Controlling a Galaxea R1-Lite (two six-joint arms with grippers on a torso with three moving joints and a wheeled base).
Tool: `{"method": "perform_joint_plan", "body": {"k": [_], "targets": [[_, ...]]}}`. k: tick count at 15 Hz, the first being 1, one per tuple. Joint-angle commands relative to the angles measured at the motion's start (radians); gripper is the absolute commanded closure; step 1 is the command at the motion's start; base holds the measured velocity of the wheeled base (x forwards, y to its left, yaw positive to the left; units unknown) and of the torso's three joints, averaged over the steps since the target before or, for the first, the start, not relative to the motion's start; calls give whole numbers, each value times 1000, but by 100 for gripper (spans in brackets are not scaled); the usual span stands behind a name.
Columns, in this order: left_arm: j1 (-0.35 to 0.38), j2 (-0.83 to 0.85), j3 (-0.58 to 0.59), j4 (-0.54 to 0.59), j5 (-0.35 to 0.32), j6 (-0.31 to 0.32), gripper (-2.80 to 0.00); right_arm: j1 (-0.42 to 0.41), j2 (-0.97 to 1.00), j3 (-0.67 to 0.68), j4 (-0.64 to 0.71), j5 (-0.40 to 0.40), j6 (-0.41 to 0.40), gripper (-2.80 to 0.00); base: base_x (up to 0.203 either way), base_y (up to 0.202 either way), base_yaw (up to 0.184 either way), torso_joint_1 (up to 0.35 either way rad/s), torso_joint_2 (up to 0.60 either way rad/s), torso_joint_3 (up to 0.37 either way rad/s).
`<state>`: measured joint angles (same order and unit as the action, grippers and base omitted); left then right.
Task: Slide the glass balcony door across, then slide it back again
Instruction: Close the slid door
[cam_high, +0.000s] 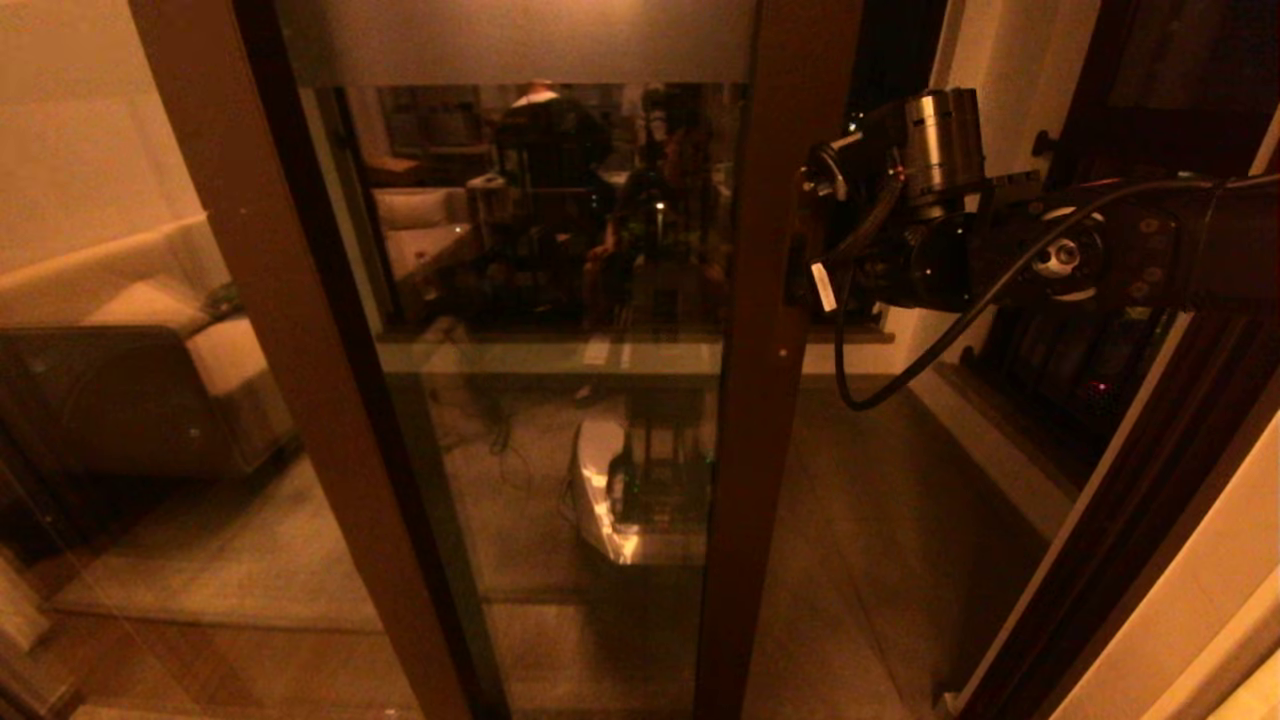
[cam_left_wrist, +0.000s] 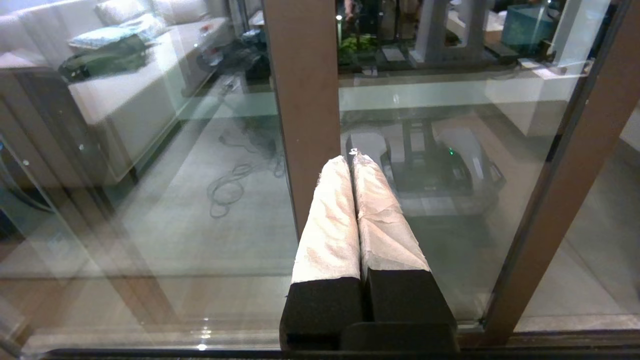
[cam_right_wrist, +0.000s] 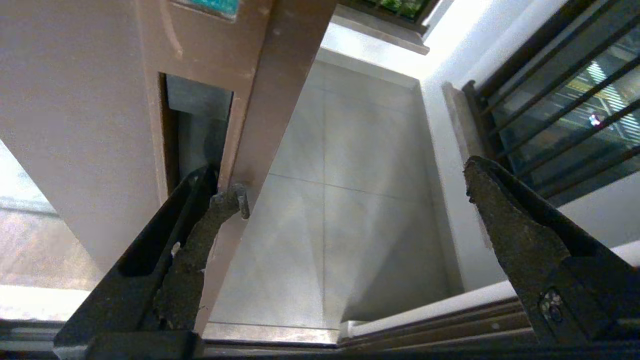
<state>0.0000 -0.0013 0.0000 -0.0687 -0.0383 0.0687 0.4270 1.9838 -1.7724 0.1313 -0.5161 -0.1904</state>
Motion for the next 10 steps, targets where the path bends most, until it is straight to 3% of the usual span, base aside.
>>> {"method": "perform_joint_plan", "body": {"k": [1,10], "targets": [[0,1,31,0,0,0,0,-2,-13,7,-1,-4,-3,-280,0,0,0,0,0,0],[0,1,31,0,0,0,0,-5,-45,53,1,-7,-35,-280,0,0,0,0,0,0]]}}
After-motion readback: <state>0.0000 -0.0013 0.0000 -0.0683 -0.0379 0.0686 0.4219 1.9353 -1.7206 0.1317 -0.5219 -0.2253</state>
